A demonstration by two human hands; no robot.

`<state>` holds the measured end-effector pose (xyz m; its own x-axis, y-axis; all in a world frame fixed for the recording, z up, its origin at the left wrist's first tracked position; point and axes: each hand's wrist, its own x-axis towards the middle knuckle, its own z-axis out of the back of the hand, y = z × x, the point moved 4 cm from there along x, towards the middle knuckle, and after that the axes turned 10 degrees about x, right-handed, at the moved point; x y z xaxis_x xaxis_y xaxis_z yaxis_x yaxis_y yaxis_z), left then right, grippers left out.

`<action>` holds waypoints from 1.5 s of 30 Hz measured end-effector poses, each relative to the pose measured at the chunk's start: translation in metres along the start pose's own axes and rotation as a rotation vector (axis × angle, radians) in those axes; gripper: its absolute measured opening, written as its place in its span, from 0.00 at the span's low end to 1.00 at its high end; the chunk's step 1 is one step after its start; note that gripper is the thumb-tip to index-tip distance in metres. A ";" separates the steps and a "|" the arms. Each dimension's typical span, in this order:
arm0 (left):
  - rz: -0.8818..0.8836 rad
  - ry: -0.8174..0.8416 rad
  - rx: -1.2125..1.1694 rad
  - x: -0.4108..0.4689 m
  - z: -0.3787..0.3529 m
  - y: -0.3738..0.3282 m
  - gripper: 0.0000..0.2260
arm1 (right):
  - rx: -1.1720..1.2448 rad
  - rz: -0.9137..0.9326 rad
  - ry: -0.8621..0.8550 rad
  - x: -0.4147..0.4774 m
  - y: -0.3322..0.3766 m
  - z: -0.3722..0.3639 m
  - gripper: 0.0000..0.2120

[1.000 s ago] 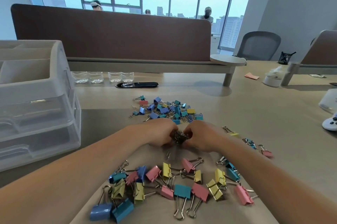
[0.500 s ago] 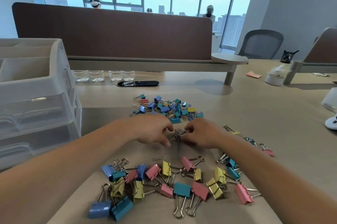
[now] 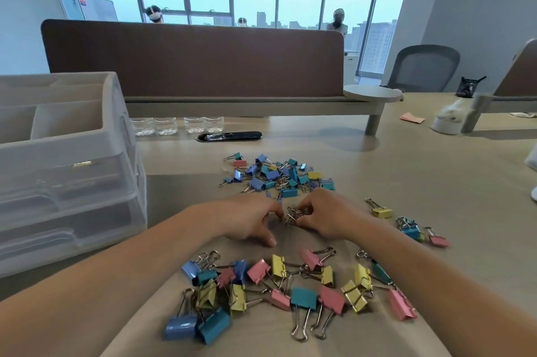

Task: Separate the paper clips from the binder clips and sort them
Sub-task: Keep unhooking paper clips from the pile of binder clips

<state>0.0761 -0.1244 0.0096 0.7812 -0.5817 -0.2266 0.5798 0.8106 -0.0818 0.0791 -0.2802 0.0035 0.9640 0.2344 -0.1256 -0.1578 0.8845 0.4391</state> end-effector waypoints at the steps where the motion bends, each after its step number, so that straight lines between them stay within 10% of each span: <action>1: 0.003 -0.027 0.017 0.002 0.000 -0.001 0.26 | 0.005 0.010 0.002 0.000 0.000 0.000 0.12; 17: 0.035 -0.190 0.029 0.023 0.004 -0.007 0.17 | 0.058 0.015 -0.011 -0.008 -0.004 0.007 0.21; 45: 0.075 -0.271 -0.107 0.015 0.003 -0.015 0.04 | -0.151 0.037 0.013 -0.005 0.017 0.001 0.07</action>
<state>0.0795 -0.1451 0.0105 0.8627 -0.5048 0.0308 0.5016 0.8462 -0.1797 0.0721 -0.2666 0.0123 0.9543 0.2721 -0.1238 -0.2244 0.9256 0.3049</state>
